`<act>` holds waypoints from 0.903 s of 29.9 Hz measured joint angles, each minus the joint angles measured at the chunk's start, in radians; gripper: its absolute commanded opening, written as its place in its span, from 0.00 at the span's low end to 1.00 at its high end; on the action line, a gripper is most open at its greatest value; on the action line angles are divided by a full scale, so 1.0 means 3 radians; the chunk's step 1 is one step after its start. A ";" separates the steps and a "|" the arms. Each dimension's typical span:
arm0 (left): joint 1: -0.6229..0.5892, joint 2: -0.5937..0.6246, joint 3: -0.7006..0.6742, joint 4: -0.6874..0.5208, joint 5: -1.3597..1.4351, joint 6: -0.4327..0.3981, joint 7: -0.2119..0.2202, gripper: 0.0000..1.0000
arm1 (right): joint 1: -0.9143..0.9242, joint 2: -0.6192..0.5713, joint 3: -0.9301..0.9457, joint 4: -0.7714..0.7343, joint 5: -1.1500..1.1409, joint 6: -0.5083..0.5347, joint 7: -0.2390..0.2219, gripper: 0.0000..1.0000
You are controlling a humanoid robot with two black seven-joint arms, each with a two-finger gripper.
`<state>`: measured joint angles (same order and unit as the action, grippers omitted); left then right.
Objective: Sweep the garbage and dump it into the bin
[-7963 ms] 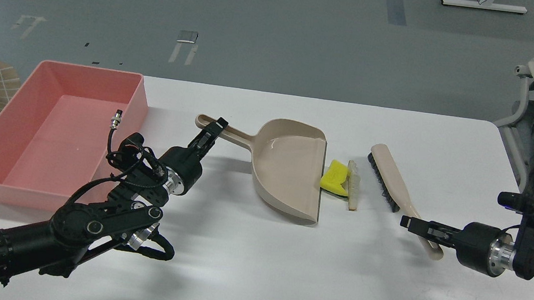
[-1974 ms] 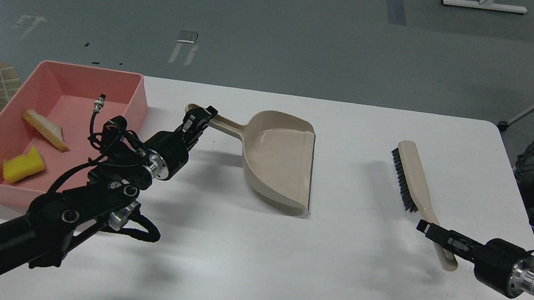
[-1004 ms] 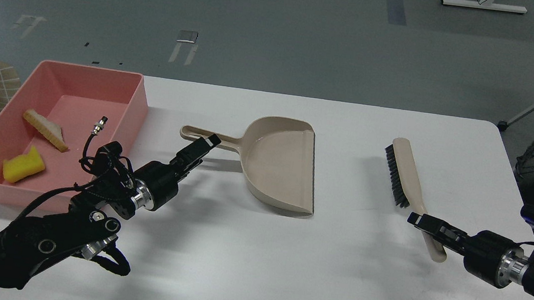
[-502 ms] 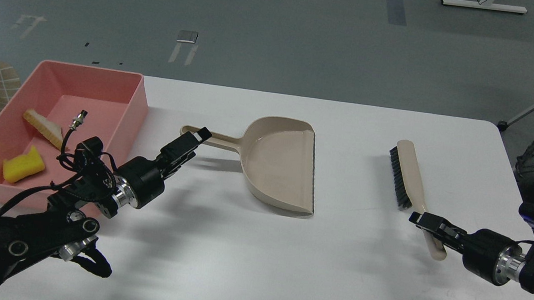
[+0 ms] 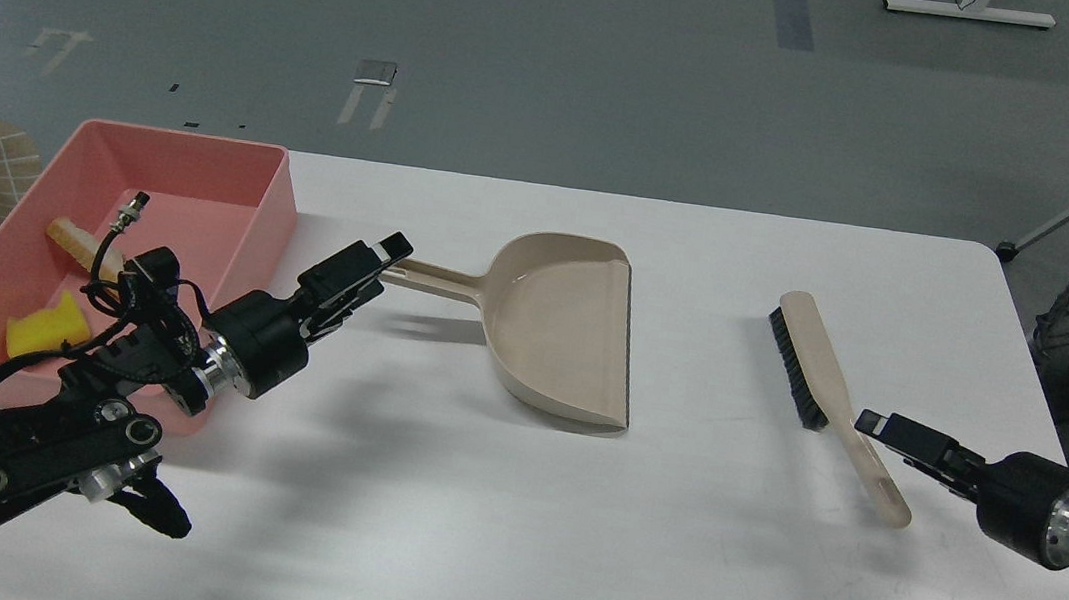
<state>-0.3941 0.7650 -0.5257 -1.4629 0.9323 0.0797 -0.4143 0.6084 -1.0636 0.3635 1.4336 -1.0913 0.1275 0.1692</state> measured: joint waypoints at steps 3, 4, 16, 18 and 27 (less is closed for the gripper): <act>0.0002 0.0186 -0.0253 -0.0129 -0.0214 -0.0288 0.0000 0.97 | 0.0049 -0.0134 0.0313 -0.0011 0.0050 0.0148 0.0059 1.00; 0.0002 0.0237 -0.0371 -0.0149 -0.0314 -0.0406 0.0000 0.97 | 0.0051 -0.0168 0.0465 -0.0028 0.0080 0.0233 0.0089 1.00; -0.0780 -0.0112 -0.1437 0.0753 -0.0848 -0.0954 0.0149 0.97 | 0.0218 0.0600 0.2213 -0.1066 0.0413 0.0444 0.0276 1.00; -0.1018 -0.0280 -0.1440 0.1090 -0.0848 -0.1034 0.0149 0.97 | 0.0447 0.0878 0.2357 -0.1413 0.0416 0.0472 0.0278 1.00; -0.1920 -0.1211 -0.1440 0.2569 -0.0942 -0.1471 0.0124 0.97 | 0.0995 0.1699 0.2445 -0.2039 0.0416 0.0516 0.0444 1.00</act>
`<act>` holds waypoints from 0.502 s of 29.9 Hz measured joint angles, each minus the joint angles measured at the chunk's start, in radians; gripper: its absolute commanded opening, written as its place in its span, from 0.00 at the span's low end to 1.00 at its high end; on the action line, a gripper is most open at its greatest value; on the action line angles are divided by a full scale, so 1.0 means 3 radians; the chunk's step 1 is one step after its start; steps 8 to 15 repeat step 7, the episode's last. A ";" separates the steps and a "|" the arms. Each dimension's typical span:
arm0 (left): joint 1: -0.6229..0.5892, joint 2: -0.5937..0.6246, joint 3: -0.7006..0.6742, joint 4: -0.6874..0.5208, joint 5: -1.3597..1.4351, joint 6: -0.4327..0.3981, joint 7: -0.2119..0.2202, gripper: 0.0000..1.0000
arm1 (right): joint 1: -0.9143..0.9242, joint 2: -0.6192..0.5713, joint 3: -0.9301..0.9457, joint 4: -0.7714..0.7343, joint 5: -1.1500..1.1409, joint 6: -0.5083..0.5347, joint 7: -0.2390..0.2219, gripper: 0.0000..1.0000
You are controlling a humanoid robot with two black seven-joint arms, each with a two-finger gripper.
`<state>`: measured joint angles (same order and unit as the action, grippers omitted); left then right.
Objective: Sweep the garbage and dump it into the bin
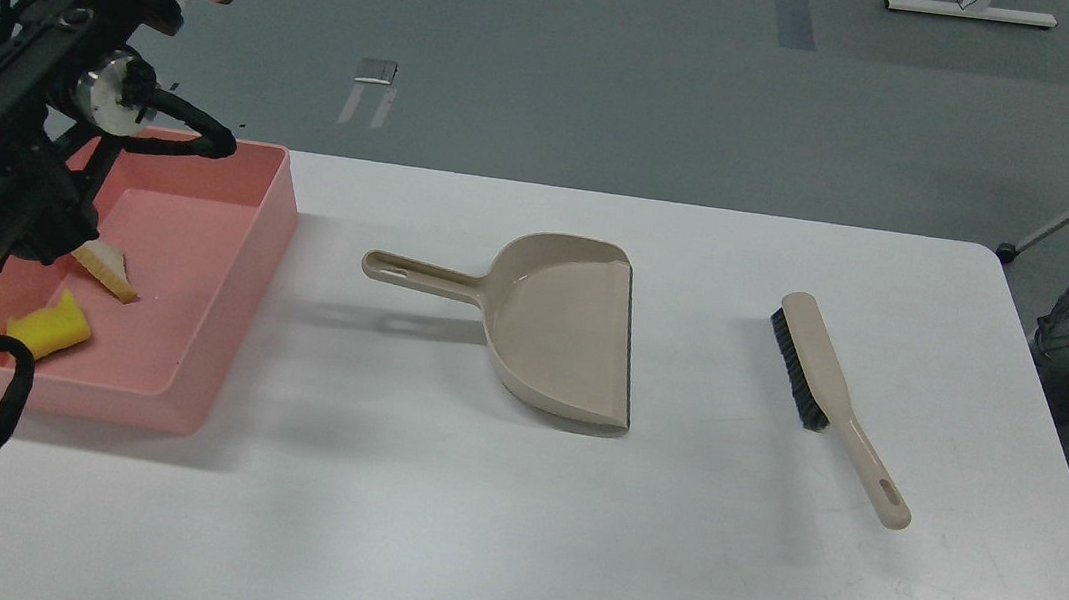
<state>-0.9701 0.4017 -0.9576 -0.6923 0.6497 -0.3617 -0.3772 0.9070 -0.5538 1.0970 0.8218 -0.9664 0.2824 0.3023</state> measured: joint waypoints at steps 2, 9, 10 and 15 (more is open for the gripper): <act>-0.0117 -0.0172 0.0002 0.0257 -0.0119 -0.0097 -0.0006 0.97 | 0.0013 0.0148 0.0007 -0.0045 0.0000 -0.0010 0.0017 1.00; -0.0201 -0.0457 0.0021 0.0558 -0.0315 -0.0330 -0.0006 0.98 | 0.0015 0.0453 0.0010 -0.0192 0.0003 -0.0026 0.0046 1.00; -0.0201 -0.0457 0.0021 0.0558 -0.0315 -0.0330 -0.0006 0.98 | 0.0015 0.0453 0.0010 -0.0192 0.0003 -0.0026 0.0046 1.00; -0.0201 -0.0457 0.0021 0.0558 -0.0315 -0.0330 -0.0006 0.98 | 0.0015 0.0453 0.0010 -0.0192 0.0003 -0.0026 0.0046 1.00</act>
